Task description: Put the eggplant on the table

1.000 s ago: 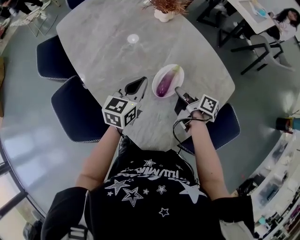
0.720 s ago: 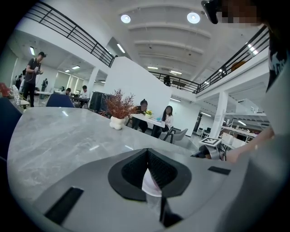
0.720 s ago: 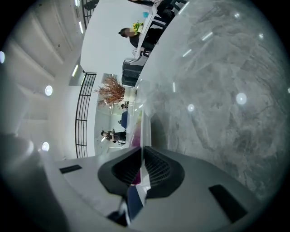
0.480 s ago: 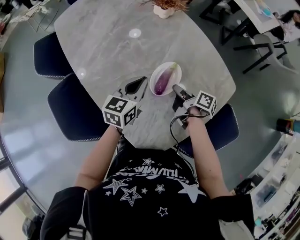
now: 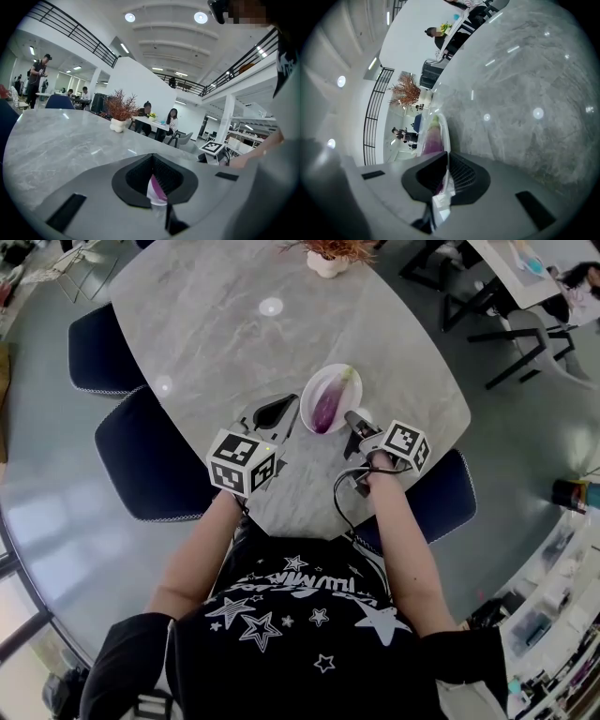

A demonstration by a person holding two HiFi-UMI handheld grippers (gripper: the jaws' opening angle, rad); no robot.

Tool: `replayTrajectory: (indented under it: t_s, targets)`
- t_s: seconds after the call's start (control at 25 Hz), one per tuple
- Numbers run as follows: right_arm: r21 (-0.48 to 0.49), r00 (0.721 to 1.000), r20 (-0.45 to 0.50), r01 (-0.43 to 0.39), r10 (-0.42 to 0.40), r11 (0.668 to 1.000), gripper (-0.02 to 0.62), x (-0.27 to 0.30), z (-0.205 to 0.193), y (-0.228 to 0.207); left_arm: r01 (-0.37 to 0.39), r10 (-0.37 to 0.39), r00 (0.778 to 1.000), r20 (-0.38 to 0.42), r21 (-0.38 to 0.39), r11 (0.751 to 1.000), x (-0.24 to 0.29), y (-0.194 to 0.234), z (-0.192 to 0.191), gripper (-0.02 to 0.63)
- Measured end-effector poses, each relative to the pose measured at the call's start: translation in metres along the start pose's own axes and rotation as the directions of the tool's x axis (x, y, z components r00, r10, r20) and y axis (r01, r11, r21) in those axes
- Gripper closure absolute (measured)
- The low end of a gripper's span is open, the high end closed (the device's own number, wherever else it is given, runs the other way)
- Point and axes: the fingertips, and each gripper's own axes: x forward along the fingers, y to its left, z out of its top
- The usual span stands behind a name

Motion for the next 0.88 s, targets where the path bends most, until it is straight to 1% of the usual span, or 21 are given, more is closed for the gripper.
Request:
replayTrajectory:
  t_s: [0.12,0.24,0.4,0.52,0.68,0.72,0.88]
  targets:
    - [0.011,1.0,0.009,-0.01,0.01,1.0,0.575,-0.001,0.001,0.0,0.005,-0.005,1.0,-0.008,-0.007,1.0,-0.001,-0.003,-0.003,0.598]
    - [0.001,1.0,0.001,-0.016,0.016,1.0,0.575,0.0,-0.001,0.0,0.009,-0.009,1.0,-0.011,-0.008,1.0,-0.001,-0.004,-0.005,0.598]
    - [-0.015,1.0,-0.008,-0.001,0.001,1.0,0.575,0.003,-0.003,-0.002,0.011,-0.012,1.0,-0.013,-0.007,1.0,-0.002,-0.003,-0.008,0.598]
    - [-0.049,1.0,-0.015,0.018,-0.019,0.999,0.574,0.003,-0.005,-0.001,0.011,-0.011,1.0,-0.014,-0.007,1.0,-0.006,-0.003,-0.009,0.598]
    - [-0.123,0.996,0.028,0.087,-0.084,0.989,0.57,0.001,0.001,-0.007,0.017,-0.017,1.0,-0.009,-0.007,1.0,-0.006,0.0,-0.011,0.598]
    - [-0.129,0.995,0.037,0.092,-0.088,0.987,0.552,-0.001,0.003,-0.008,0.019,-0.019,1.0,-0.007,-0.007,1.0,-0.007,0.0,-0.012,0.598]
    - [-0.123,0.996,0.056,0.081,-0.075,0.989,0.551,-0.009,0.008,-0.007,0.025,-0.025,1.0,-0.001,-0.004,1.0,-0.011,-0.002,-0.01,0.598]
